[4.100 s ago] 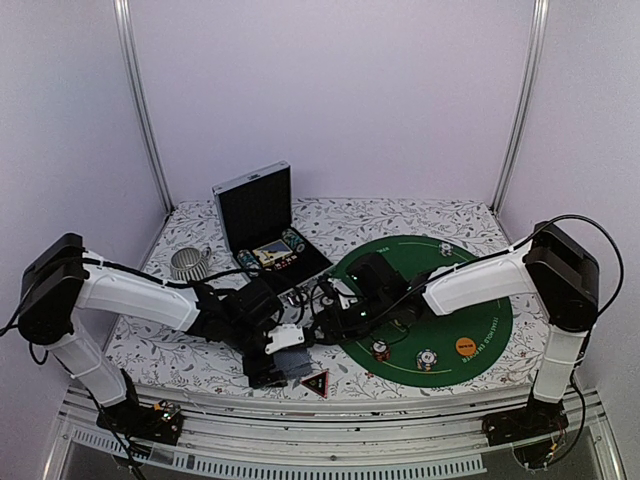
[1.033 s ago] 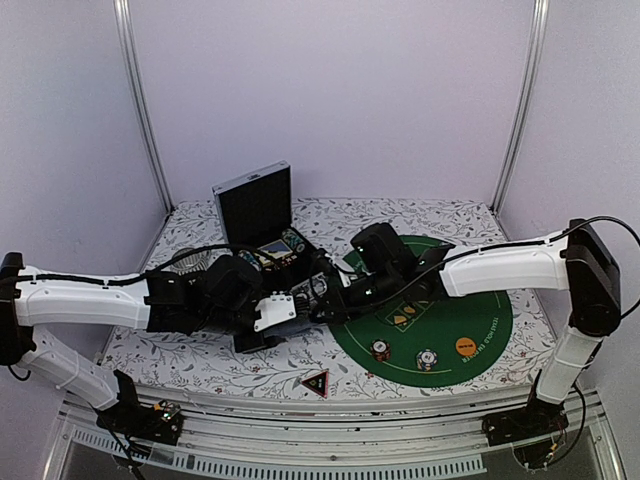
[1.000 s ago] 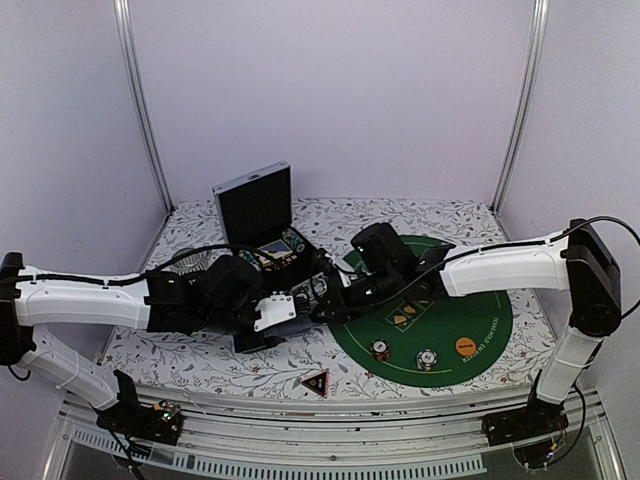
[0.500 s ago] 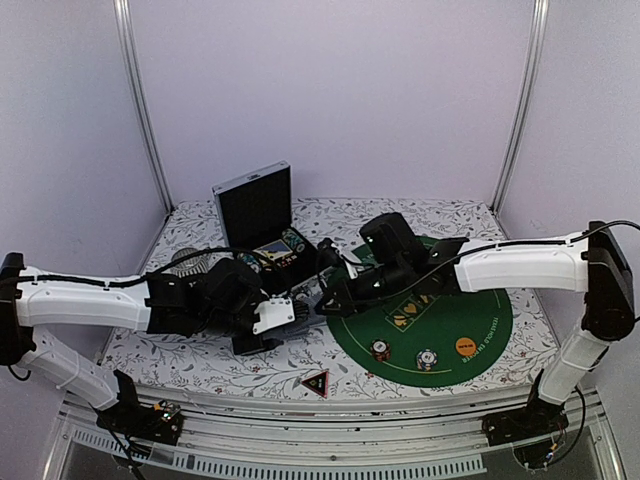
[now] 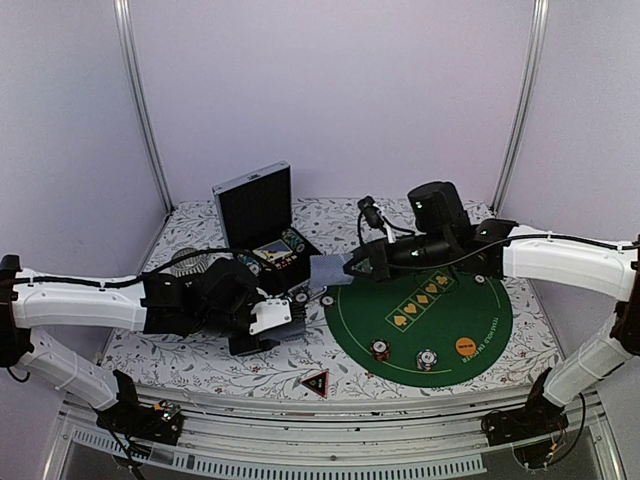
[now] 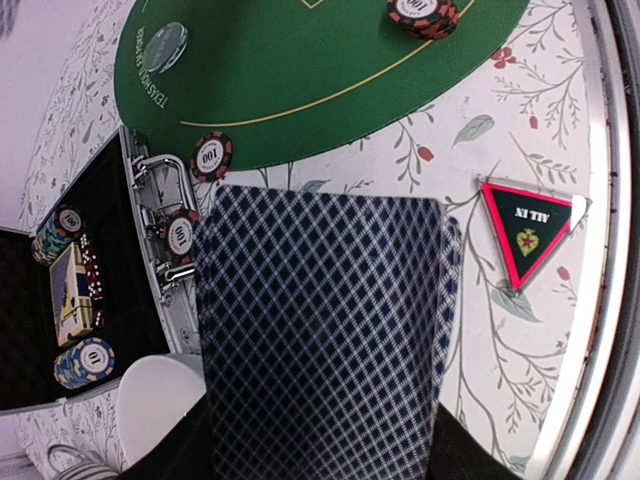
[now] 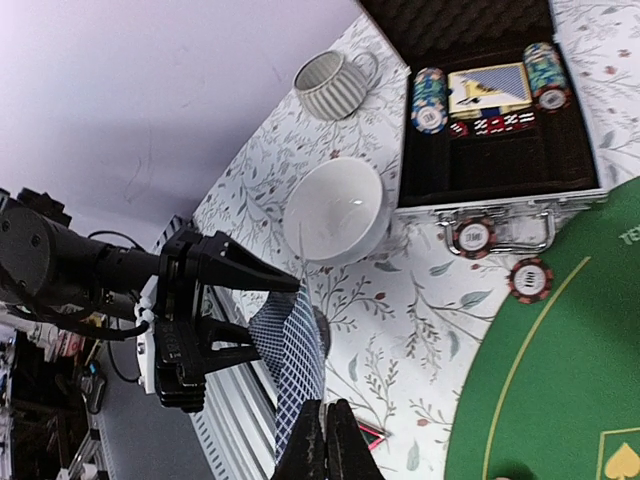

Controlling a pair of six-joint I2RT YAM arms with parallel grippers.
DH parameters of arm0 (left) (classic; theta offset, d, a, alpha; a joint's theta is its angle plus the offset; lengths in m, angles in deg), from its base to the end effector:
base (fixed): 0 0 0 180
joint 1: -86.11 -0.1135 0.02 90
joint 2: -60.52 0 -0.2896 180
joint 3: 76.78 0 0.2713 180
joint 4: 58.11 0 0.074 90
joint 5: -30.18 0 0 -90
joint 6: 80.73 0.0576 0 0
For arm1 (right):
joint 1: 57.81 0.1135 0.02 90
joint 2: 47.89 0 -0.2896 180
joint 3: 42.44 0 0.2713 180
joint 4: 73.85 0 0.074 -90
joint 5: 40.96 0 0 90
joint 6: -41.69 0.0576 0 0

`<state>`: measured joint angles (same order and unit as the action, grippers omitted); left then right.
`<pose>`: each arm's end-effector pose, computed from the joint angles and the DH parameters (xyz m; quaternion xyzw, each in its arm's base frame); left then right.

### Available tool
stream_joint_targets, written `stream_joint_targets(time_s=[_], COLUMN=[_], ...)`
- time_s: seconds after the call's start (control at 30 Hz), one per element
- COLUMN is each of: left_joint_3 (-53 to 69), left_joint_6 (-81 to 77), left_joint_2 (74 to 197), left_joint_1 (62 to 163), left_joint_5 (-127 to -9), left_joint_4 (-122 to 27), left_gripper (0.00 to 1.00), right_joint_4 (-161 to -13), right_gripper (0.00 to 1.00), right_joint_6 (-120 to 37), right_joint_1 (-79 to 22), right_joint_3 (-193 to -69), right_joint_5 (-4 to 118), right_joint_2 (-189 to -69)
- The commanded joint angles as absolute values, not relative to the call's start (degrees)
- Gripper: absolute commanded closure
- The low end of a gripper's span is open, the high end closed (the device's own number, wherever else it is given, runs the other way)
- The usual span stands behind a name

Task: Distribute texas hold em gaming equipment
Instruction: Place the poker card at the center of the board.

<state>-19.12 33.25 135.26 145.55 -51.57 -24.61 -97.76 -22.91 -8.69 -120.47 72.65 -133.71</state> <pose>0.1527 -0.2423 0.2120 0.6066 0.7171 -0.0379 0.3410 0.2283 0.2990 0.2989 -0.2732 0.8161 0.4309 0.2713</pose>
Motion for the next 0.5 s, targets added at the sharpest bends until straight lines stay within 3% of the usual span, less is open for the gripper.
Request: stream_joint_targets(time_s=[0.0,0.47], left_joint_3=[-17.9,-14.7], left_joint_6=[33.9,36.4], left_joint_2=[133.0,130.1], left_joint_1=[144.3,142.4], left_joint_5=[-51.6,-54.0], left_joint_4=[-22.7,-20.2], left_gripper=[0.41,0.41], right_joint_4=[-101.6,-103.2], right_gripper=[0.98,0.98], right_joint_6=[-24.4,-26.4], right_joint_1=[-13.1,-27.4], right_joint_3=[-116.7,-107.9], right_joint_5=[67.0,68.6], right_joint_2=[-126.8,-118.7])
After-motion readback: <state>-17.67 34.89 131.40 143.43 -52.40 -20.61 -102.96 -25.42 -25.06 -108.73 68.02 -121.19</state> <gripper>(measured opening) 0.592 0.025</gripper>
